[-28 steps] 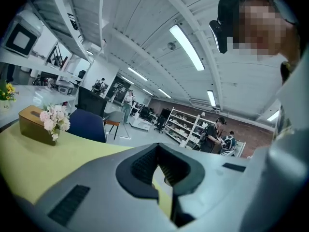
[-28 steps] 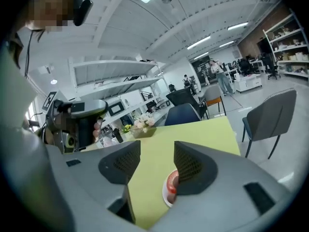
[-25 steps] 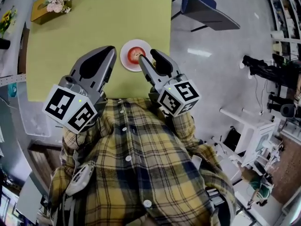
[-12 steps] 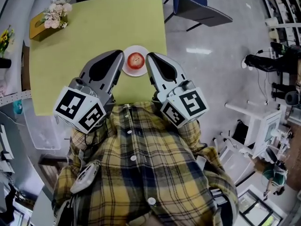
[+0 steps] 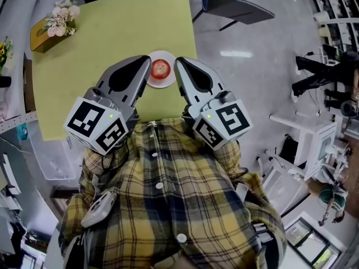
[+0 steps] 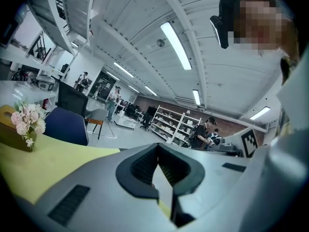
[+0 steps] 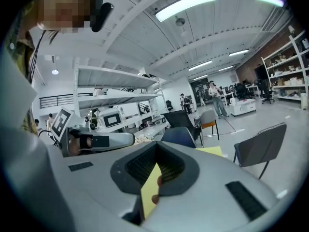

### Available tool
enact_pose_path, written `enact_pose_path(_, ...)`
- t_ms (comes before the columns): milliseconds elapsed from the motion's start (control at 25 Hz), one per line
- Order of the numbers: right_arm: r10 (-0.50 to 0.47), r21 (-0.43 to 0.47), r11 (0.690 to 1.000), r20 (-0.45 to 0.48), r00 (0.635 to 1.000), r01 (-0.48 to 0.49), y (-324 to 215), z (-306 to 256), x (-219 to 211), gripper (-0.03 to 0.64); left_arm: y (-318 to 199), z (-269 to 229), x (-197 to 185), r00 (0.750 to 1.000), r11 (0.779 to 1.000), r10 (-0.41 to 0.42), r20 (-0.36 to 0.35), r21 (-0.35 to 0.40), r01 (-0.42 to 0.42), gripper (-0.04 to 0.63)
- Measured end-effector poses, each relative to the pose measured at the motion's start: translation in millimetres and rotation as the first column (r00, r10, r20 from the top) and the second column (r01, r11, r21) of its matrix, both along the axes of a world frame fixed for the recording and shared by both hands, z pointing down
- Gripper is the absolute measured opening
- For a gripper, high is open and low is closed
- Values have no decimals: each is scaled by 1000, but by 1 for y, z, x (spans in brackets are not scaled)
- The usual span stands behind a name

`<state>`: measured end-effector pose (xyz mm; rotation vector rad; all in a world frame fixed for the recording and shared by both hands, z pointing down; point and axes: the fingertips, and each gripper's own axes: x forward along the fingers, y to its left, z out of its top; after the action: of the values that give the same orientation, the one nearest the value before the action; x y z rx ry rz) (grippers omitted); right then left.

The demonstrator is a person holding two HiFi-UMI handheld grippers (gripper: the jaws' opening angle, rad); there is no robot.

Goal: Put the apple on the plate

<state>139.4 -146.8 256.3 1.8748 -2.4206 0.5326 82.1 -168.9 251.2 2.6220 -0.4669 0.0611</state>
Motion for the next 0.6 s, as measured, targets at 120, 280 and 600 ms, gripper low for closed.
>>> enact_pose_path(120, 2, -4, 1000, 3, 1000, -2, 0, -1, 0, -3, 0, -2, 2, 1000, 1000, 9, 2, 4, -9, 8)
enact_pose_path(280, 9, -6, 1000, 9, 1000, -9, -1, 0, 1, -3, -2, -2, 3, 1000, 1000, 16, 2, 6, -16, 8)
enact_pose_path(600, 3, -19, 1000, 9, 1000, -3, 0, 4, 0, -5, -3, -3, 2, 1000, 1000, 15, 0, 8, -15, 8)
